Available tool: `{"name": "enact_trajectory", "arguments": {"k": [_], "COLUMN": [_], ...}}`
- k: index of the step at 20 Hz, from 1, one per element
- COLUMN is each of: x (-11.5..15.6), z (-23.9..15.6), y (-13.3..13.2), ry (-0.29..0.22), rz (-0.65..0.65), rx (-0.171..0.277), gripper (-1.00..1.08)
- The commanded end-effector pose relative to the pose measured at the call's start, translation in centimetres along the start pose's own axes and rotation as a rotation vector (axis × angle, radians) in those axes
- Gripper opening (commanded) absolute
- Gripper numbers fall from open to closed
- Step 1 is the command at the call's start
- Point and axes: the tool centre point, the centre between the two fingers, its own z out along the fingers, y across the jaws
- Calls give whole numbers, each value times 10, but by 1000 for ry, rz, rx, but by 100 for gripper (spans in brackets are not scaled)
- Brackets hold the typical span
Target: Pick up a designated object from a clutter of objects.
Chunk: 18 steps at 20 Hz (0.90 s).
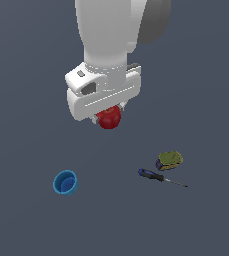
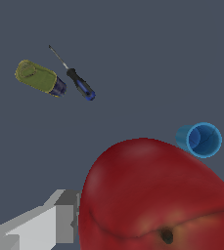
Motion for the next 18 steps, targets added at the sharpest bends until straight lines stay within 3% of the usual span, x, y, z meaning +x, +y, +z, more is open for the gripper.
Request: {"name": "enact_trajectory", "arguments": {"k": [1,9,18], "x": [1,4,6], "z": [-21,-59,-63], "y": [-6,-17,-17], "ry": [1,1,1], "rz": [0,0,0], "rx": [0,0,0], "gripper": [-100,-100,-100]}}
